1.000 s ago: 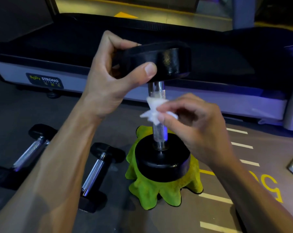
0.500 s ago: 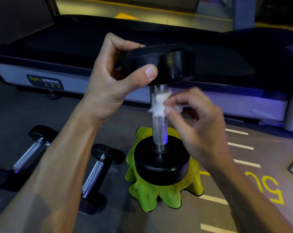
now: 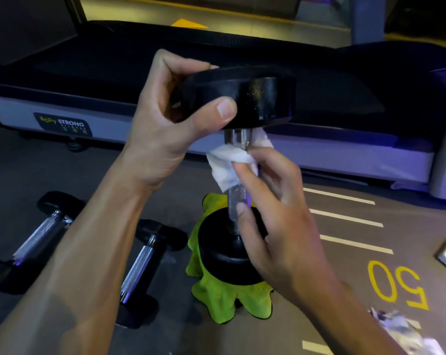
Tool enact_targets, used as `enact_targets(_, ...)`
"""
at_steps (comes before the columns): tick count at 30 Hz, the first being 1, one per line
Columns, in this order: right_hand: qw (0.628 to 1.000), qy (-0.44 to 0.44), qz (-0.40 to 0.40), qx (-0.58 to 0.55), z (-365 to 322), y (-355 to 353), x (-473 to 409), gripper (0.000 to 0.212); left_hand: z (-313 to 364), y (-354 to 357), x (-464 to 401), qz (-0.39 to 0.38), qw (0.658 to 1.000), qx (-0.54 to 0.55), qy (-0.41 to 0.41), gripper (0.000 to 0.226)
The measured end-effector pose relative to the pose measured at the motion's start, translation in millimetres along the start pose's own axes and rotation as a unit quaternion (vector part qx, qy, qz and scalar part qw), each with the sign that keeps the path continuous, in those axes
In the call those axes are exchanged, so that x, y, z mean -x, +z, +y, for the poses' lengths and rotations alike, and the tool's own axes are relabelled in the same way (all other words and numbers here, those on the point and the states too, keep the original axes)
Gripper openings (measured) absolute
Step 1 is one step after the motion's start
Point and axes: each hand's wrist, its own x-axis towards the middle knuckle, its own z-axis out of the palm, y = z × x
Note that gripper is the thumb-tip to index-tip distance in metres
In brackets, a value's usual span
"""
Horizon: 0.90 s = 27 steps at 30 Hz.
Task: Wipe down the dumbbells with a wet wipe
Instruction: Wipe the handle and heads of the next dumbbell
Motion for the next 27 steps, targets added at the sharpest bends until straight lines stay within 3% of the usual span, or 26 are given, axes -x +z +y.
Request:
enact_targets(5,0.999,-0.012,0.038,0.003,1.6,-6.3,-8.1,0.049,2.7,6.8,-1.9,-0.003,1.000,-0.004,-0.003,0.044)
enact_targets(12,1.000,-0.006,-0.006,0.023,7.7,-9.3,-8.4,0.066,3.4,17.8,-4.7,-0.011,1.000,-0.015,-0.005,0.046)
enact_targets(20,1.000,0.000,-0.013,0.017,6.8,-21.0,20.0,0.042,4.7,23.7,-5.2,-0.017,1.000,-0.013,-0.006,0.051)
enact_targets(27,1.000,0.023,-0.004,0.016,9.8,-26.3,9.2,0.057,17.4,34.2,-0.1,-0.008,0.998,-0.062,-0.009,0.062)
